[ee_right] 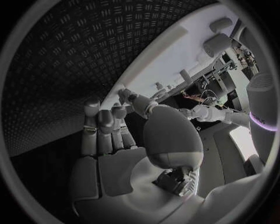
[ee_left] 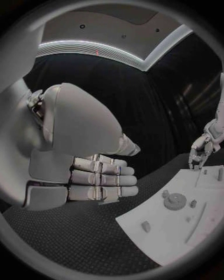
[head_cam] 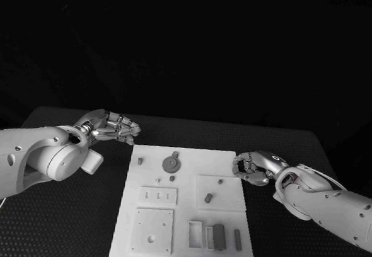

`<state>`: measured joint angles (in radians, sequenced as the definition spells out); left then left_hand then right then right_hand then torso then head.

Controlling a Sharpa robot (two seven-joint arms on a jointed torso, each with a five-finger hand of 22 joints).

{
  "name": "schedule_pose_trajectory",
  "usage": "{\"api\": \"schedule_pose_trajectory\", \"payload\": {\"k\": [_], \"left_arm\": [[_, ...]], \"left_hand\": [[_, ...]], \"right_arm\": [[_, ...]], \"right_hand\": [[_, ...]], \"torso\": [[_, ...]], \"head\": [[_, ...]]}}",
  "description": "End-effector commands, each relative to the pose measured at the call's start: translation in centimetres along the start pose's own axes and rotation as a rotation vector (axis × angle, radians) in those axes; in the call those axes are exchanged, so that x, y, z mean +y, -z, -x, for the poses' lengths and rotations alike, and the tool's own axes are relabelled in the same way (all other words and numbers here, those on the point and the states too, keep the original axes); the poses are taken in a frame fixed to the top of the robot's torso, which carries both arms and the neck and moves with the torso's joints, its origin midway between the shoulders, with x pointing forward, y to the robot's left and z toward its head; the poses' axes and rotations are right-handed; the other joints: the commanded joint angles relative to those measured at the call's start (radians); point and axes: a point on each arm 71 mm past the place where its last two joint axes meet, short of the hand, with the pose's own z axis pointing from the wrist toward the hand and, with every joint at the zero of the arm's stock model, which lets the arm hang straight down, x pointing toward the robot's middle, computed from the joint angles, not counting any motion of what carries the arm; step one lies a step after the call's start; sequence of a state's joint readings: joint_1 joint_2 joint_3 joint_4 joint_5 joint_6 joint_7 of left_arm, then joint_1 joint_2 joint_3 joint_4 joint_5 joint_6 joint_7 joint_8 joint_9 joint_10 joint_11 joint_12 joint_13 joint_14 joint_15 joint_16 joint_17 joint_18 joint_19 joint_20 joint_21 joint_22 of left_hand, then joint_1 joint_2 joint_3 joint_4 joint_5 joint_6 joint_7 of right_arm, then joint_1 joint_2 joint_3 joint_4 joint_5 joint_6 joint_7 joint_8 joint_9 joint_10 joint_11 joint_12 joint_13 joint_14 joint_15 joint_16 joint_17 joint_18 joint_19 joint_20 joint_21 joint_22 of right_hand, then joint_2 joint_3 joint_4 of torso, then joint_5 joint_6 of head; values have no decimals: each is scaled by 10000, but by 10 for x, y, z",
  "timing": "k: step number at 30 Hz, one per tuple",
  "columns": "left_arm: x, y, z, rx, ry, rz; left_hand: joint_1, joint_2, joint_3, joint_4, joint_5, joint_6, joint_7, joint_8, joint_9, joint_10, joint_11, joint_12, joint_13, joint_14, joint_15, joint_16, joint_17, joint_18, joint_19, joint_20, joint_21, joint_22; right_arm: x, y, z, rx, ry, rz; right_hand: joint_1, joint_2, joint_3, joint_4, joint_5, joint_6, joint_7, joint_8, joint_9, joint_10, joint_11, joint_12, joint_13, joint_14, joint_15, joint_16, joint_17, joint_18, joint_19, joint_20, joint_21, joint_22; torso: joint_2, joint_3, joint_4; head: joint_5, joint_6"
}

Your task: Assemble the parts on the task board

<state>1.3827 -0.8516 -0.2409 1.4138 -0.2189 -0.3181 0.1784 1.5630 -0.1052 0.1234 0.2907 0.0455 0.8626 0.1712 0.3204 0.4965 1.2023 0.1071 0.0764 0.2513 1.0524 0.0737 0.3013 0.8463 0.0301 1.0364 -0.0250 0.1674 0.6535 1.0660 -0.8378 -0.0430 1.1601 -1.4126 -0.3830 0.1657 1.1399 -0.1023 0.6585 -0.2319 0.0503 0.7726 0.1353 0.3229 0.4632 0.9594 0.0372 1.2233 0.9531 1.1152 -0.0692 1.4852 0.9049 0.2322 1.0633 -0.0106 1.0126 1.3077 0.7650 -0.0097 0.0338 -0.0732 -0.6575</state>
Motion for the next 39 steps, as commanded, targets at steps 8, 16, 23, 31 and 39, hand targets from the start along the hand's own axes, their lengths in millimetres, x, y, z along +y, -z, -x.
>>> {"api": "schedule_pose_trajectory", "payload": {"k": [8, 16, 23, 31, 39], "left_arm": [[-1, 0, -2, 166, 7, -72], [-1, 0, -2, 172, 8, -72], [-1, 0, -2, 157, 2, -65], [-1, 0, -1, 155, -1, -66], [-1, 1, -1, 153, -2, -65]], "left_hand": [[0, 14, -43, -12, 41, -39, 31, -46, 7, -27, 62, -71, 10, 65, 6, -41, 17, 117, 36, -2, -46, 15], [-2, 16, -41, -13, 41, -41, 33, -49, 9, -32, 64, -73, 12, 67, 6, -47, 22, 117, 37, -2, -50, 17], [0, 15, -40, -15, 41, -42, 33, -52, 10, -34, 64, -74, 13, 68, 6, -52, 26, 118, 38, -2, -53, 19], [2, 15, -39, -16, 41, -43, 34, -54, 12, -36, 65, -74, 14, 69, 6, -57, 31, 118, 39, -2, -56, 21], [2, 15, -38, -15, 41, -43, 34, -56, 14, -37, 65, -74, 16, 71, 6, -61, 35, 118, 40, -2, -59, 23]], "right_arm": [[2, -1, -2, 121, -76, 124], [3, -2, -3, 144, -88, 164], [4, -2, -3, 159, -88, 185], [4, -3, -4, 236, -7, 188], [7, -4, -4, 145, 184, 321]], "right_hand": [[-152, -80, -19, -80, 0, 1558, 14, 43, 17, -183, -101, 55, -18, 11, -73, 57, -18, 296, 45, -12, 37, 172], [-236, -181, -3, -17, 1, 1581, 6, 39, 25, -165, -108, 55, -30, 23, -80, 57, -24, 296, 70, -15, 37, 163], [-248, -116, 34, 30, 1, 1620, -7, 52, 36, -149, -121, 61, -33, 37, -91, 65, -23, 296, 87, -22, 40, 161], [-280, 24, 67, 72, 1, 1982, -132, 241, 165, -128, -229, 74, -37, 50, -178, 90, -14, 296, 98, -40, 65, 175], [-316, 237, 64, 157, 1, 2388, -317, 487, 384, 3, -400, 101, -52, 129, -326, 135, -6, 296, 170, -78, 125, 181]], "torso": [[3, 7, -9], [-1, 5, -3], [1, 2, 0], [0, -2, 5], [-2, 7, -2]], "head": [[-9, -16], [-12, -22], [-22, -35], [-20, -44], [-19, -64]]}}
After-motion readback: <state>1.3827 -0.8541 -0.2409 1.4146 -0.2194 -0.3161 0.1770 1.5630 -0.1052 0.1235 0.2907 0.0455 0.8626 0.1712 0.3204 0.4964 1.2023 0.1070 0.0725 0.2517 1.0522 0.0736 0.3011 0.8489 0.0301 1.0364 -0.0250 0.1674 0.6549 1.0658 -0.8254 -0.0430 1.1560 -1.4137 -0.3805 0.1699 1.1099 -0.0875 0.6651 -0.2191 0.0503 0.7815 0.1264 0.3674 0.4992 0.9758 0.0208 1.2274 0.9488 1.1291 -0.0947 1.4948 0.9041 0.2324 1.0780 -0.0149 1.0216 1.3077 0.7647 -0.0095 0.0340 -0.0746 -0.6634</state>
